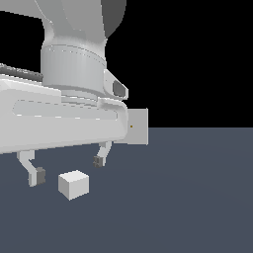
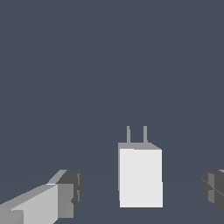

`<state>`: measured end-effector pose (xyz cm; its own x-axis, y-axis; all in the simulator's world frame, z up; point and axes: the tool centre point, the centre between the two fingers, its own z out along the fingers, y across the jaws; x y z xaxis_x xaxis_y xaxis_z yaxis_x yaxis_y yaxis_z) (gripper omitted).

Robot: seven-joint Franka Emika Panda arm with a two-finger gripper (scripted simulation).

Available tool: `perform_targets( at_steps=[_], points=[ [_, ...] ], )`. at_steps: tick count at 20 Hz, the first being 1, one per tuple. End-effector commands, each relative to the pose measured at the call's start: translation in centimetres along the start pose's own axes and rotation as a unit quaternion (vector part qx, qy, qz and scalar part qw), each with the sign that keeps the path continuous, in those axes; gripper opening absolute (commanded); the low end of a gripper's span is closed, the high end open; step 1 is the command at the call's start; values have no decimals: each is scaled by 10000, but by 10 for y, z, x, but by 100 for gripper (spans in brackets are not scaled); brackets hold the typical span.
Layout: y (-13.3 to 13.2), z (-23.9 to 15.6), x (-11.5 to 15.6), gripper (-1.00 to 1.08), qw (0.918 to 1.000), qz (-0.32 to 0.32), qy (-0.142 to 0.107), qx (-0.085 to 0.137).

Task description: Plug the charger into the wall socket.

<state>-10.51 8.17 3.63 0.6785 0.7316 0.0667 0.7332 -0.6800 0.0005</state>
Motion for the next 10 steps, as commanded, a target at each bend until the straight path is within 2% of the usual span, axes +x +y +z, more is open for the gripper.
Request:
perform_targets(
  at_steps=[1,8,9,10],
  points=[
    [0,11,-1,100,10000,2,-3,1],
    [0,24,-2,100,10000,7,-4,-1],
    [0,24,-2,-100,10000,7,-4,-1],
    [0,24,-2,-100,10000,7,-4,-1]
  ],
)
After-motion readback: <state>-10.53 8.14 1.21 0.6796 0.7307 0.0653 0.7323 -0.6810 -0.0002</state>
